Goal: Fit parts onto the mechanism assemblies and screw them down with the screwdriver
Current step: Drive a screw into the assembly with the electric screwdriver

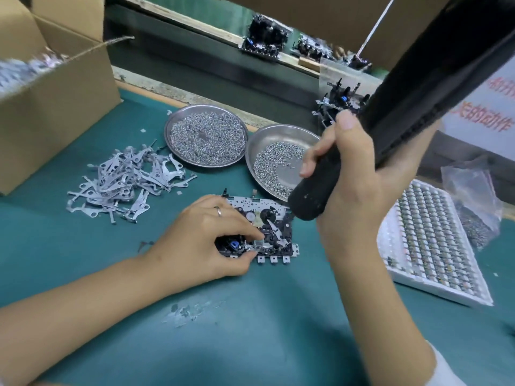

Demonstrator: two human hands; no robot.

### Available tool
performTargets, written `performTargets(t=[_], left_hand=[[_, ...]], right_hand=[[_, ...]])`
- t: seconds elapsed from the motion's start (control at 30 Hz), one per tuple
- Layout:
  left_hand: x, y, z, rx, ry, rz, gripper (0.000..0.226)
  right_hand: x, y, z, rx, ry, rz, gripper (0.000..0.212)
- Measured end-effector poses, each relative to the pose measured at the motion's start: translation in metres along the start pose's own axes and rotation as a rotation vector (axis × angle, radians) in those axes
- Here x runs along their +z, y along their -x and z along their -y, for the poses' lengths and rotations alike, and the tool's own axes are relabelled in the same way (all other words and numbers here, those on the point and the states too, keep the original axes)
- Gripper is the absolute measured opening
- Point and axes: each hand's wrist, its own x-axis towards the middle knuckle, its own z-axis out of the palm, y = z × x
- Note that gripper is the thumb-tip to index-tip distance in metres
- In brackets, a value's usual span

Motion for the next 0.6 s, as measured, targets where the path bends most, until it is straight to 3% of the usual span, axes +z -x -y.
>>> performTargets(t=[0.2, 0.37, 0.6], left_hand=[[0.001, 0.000, 0.002, 0.022, 0.007, -0.014, 0.022], [0.002, 0.000, 0.002, 0.028, 0.006, -0.019, 0.019], [0.002, 0.000, 0.001, 0.030, 0.003, -0.020, 0.019]], right_hand=[[0.007, 0.031, -0.009, 0.091, -0.132, 0.008, 0.025], [0.009, 0.037, -0.014, 0.136, -0.160, -0.027, 0.047], [0.011, 0.039, -0.015, 0.144, -0.144, -0.052, 0.041]])
